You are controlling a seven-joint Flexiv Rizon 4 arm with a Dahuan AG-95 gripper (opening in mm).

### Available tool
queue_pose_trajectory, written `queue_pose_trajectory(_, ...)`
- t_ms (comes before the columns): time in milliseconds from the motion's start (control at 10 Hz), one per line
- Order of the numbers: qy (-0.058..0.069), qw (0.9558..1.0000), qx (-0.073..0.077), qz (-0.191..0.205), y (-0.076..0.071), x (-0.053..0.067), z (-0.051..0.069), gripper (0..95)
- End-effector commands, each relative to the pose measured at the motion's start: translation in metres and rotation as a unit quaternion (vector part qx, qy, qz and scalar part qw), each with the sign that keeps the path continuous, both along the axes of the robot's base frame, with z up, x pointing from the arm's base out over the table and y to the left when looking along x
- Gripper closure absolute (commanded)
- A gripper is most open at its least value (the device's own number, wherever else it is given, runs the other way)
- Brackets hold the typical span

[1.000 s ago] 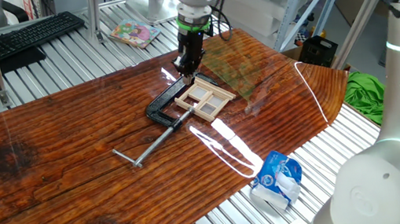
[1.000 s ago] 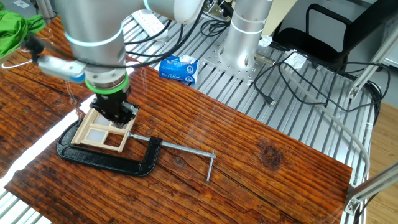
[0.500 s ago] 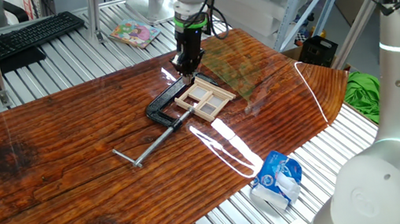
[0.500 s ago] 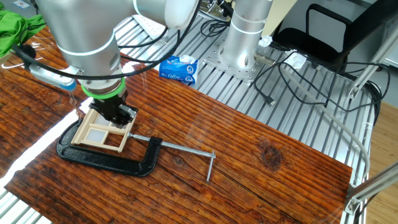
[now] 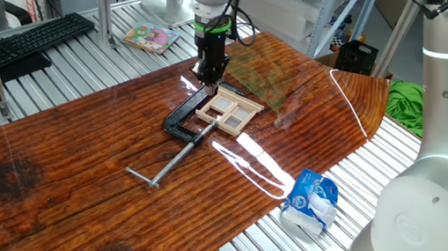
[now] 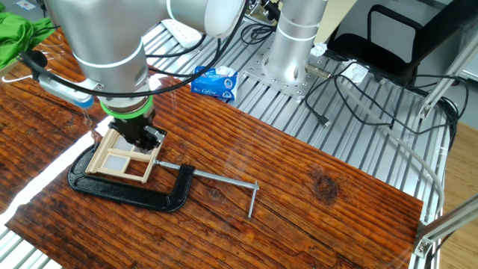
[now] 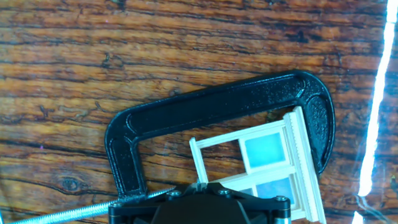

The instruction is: Close a sliding window

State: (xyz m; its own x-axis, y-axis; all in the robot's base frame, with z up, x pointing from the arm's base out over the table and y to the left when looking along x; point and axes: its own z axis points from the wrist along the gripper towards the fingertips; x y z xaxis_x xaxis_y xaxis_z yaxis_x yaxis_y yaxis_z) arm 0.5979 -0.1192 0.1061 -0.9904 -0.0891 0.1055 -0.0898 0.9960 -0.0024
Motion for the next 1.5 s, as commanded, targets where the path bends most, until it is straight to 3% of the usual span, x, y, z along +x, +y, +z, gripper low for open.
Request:
queue_pose_trajectory(100,0.010,0.9999,0.003,-0.013,0.000,0.000,0.000,95.0)
queue_pose_trajectory(500,-0.002,0.9997,-0.003,-0.023,0.000,0.000,0.000,95.0)
queue_pose_trajectory(700,0.004,0.9997,-0.003,-0.022,0.000,0.000,0.000,95.0)
queue_pose_trajectory(1000,0.003,0.9999,-0.004,-0.014,0.000,0.000,0.000,95.0)
queue_pose_trajectory(1200,-0.001,0.9999,-0.003,-0.013,-0.001,0.005,-0.007,95.0)
queue_pose_trajectory(1500,-0.003,1.0000,0.000,-0.005,-0.011,0.024,-0.021,95.0)
